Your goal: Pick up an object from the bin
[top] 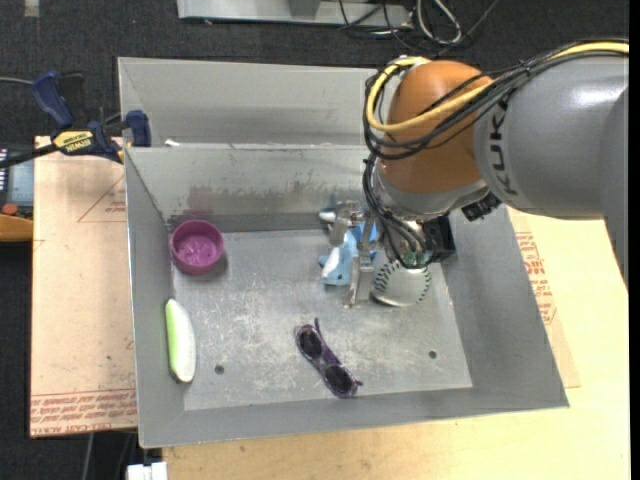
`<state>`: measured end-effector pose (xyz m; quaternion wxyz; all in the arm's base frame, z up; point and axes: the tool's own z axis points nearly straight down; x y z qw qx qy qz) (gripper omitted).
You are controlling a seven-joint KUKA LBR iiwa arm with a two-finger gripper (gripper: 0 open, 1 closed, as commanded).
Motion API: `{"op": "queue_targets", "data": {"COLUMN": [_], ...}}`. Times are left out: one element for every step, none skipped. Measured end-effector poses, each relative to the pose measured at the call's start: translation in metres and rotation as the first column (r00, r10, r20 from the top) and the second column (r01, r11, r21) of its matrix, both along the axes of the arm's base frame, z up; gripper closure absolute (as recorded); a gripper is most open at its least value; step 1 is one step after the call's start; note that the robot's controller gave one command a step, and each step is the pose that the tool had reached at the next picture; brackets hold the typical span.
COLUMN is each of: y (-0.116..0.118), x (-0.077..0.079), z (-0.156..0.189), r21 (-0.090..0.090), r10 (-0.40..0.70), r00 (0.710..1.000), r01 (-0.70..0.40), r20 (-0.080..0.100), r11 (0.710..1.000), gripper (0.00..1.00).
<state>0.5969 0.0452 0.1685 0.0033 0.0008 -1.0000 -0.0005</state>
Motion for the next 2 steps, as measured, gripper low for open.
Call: {"op": "queue_targets", "data": {"y": [0.0, -0.042], "x": [0.002, 0.051], "z": [0.005, -0.101], "r21": [0.0, 0.002], "r10": [-0.002, 0.017], "r00": [1.0, 1.0], "r01": [0.002, -0.017], "r20": [0.008, 0.002], "r11": [1.0, 1.0], "gripper": [0.0, 0.0]}}
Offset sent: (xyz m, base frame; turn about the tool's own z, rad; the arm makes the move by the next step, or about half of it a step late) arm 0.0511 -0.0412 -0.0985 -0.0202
